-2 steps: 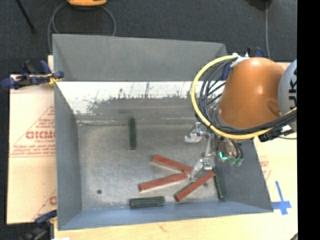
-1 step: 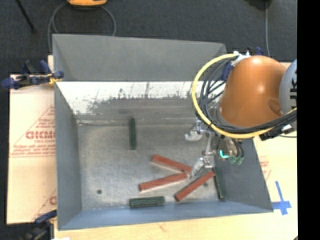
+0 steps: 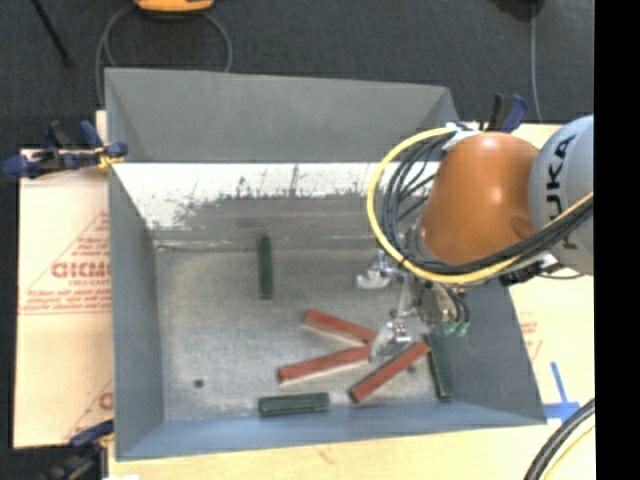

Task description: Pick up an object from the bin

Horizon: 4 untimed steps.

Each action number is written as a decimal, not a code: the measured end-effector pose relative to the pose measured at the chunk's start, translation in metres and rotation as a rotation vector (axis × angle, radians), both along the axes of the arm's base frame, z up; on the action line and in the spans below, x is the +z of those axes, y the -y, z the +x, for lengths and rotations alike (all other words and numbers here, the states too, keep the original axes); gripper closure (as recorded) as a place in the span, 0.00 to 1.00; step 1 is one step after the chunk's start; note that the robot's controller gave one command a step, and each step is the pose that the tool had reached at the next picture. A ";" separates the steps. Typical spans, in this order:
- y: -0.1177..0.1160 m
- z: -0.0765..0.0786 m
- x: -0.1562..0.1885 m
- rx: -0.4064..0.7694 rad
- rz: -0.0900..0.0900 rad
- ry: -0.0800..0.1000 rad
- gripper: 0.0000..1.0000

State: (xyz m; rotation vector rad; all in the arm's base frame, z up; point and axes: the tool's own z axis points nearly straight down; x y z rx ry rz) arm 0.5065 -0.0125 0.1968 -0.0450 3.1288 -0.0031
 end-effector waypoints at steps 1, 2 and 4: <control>0.006 0.023 -0.061 0.038 0.000 -0.003 0.00; 0.014 -0.003 -0.118 0.033 0.003 -0.006 1.00; 0.011 -0.008 0.042 0.229 -0.002 -0.005 1.00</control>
Offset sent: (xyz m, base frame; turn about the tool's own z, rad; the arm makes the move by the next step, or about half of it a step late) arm -0.0076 -0.0143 -0.1268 -0.0345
